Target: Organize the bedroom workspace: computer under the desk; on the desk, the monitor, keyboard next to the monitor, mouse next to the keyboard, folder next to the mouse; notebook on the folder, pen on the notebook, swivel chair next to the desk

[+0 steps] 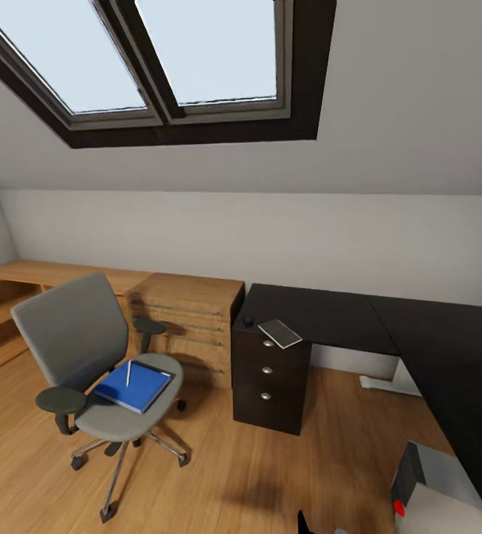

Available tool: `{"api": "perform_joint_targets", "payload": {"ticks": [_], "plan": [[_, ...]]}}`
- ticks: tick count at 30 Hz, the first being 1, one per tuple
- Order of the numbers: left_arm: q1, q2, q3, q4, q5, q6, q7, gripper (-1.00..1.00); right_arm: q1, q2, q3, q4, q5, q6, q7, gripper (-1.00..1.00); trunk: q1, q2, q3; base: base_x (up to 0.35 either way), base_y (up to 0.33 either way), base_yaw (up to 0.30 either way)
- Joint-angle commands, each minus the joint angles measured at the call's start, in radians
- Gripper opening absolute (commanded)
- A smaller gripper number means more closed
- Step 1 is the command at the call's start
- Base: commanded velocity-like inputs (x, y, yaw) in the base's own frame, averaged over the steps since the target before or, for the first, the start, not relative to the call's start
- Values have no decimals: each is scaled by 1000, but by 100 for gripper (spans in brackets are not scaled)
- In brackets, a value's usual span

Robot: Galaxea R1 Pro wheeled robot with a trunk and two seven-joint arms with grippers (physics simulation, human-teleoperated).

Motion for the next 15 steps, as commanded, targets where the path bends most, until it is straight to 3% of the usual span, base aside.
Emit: {"api": "perform_joint_targets", "payload": {"ticks": [1, 9, 15], "plan": [[-1, 1, -5, 0, 11, -5, 7, 100, -1, 0, 4, 1, -11, -4, 6, 100, -4, 7, 2, 0, 0, 0], [-1, 1, -5, -2, 11, -6, 7, 100, -1, 1, 4, 1, -11, -8, 5, 100, -35, 63, 27, 0, 0, 0], [-1, 1, -4, -4, 11, -6, 7, 100, -1, 1, 4, 2, -11, -32, 5, 100, -35, 63, 27, 0, 0, 0]]}}
